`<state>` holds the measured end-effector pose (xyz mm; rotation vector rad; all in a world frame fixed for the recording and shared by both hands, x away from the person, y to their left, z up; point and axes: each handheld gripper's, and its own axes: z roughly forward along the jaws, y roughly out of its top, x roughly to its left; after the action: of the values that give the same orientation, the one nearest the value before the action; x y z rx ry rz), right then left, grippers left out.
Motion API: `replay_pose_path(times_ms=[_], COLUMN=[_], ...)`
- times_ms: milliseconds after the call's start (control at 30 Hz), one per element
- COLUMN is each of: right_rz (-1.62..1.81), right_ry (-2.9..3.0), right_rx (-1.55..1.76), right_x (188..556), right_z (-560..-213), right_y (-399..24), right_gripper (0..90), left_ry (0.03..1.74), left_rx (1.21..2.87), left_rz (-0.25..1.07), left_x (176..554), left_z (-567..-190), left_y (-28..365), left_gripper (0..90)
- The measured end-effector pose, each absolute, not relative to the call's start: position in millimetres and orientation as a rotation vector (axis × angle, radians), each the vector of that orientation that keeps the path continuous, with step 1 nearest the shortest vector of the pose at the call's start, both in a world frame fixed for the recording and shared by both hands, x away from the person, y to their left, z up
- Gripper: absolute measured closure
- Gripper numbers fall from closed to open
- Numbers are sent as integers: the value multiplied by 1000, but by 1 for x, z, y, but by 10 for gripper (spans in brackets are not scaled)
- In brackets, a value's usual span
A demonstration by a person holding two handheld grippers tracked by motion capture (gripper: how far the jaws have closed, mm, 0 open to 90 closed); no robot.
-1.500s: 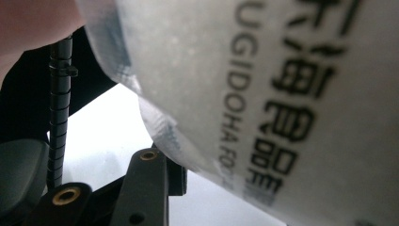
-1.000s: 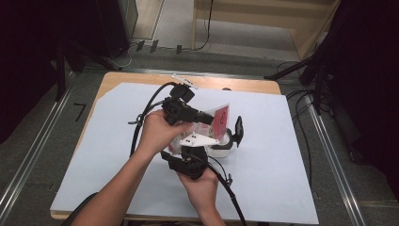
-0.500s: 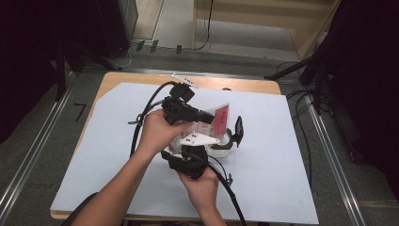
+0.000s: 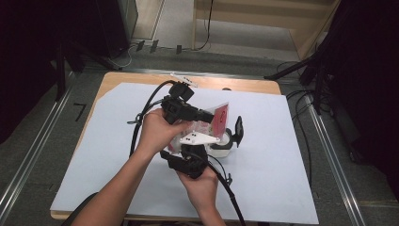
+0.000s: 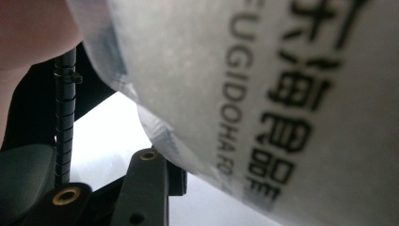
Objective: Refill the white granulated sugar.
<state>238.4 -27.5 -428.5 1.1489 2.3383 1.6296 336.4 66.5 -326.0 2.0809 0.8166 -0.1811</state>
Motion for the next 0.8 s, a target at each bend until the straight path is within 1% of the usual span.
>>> replay_pose_path(times_ms=[67,167,433,800], right_rz=[1652,1643,1646,1631], right_ry=[2353,2362,2351,2359], right_rx=[1145,1147,1154,1157], right_x=[239,239,241,243], right_z=[-430,-431,-432,-430], right_y=[-27,-26,-25,-28], right_gripper=[609,640,643,644], left_ry=[821,831,823,824], left_rx=[2097,2090,2098,2090], left_rz=[-171,-182,-159,-174], left_x=[336,337,336,339], left_z=[-326,-329,-327,-327], left_y=[67,67,68,65], left_gripper=[818,822,818,817])
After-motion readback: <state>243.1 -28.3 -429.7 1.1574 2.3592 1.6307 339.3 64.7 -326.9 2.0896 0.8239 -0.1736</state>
